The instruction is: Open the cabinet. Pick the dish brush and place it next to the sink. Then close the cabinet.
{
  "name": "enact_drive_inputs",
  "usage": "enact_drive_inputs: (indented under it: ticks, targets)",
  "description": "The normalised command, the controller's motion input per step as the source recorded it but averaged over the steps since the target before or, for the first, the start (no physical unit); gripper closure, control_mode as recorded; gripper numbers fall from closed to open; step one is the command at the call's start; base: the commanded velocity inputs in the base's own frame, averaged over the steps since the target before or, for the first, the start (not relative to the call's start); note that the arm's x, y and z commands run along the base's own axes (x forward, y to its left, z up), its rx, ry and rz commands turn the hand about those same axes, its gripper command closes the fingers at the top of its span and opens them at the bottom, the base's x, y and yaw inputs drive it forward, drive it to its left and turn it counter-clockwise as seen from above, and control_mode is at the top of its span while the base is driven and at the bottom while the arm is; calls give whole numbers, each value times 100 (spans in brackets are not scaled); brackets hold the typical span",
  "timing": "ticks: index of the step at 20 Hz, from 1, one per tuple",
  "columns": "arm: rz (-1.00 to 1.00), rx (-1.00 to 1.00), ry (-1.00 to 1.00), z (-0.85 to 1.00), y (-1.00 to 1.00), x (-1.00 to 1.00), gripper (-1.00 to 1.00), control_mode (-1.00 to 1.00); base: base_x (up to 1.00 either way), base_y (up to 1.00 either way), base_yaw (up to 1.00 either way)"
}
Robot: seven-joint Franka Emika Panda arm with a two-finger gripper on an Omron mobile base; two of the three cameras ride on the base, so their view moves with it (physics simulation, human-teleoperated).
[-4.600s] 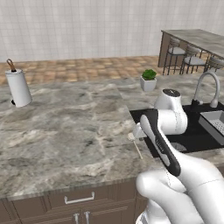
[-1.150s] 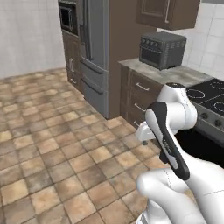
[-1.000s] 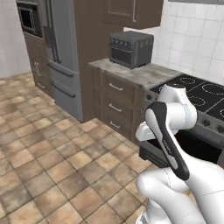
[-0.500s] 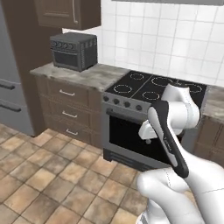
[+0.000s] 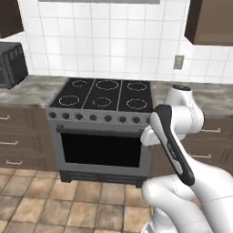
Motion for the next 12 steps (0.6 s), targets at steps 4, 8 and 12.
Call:
enact_drive_inputs:
  ticks: [4, 8, 12]
  targets:
    - [0, 0, 0, 0, 0, 0, -100, 100, 15, -30, -97]
    - [0, 0, 0, 0, 0, 0, -100, 100, 19, -6, -66]
    - [0, 0, 0, 0, 0, 0, -100, 100, 50, -8, -9]
